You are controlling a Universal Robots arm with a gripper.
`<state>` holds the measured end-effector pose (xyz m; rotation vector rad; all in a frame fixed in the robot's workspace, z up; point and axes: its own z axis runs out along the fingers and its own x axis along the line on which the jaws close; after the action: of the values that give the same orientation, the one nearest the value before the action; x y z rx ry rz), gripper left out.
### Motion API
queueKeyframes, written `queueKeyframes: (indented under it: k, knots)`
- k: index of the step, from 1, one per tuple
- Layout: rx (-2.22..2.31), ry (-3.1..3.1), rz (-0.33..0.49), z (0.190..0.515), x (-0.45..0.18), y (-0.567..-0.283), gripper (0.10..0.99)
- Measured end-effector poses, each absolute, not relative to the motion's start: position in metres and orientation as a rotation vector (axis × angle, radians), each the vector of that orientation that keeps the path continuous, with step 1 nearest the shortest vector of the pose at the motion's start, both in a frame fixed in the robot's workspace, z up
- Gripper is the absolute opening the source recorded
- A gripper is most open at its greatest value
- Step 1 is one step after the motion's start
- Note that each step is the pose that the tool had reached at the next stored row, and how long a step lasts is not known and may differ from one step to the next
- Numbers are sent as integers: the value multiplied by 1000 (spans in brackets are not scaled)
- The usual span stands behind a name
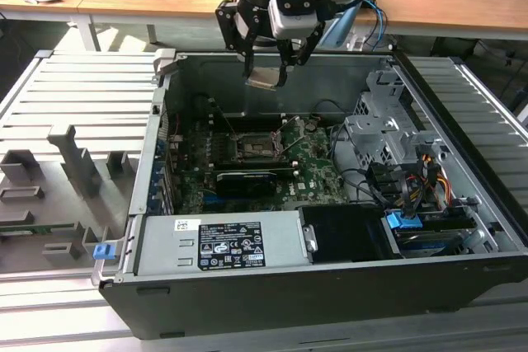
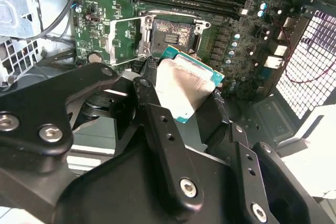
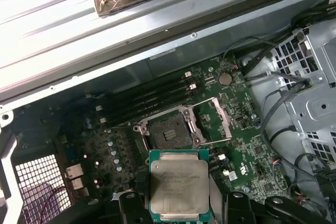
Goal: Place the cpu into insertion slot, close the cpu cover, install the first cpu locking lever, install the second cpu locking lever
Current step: 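Place the cpu into insertion slot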
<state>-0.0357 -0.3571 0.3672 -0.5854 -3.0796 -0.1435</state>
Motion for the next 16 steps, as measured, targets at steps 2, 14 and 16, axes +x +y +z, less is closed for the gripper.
queueKeyframes:
  k: [2,14,16]
  knots:
    - [-617,-3074,-144,367,-36,-357,541]
    - [-810,-3034,-143,363,-36,-357,541]
    - [-810,-3034,-142,362,-36,-357,541]
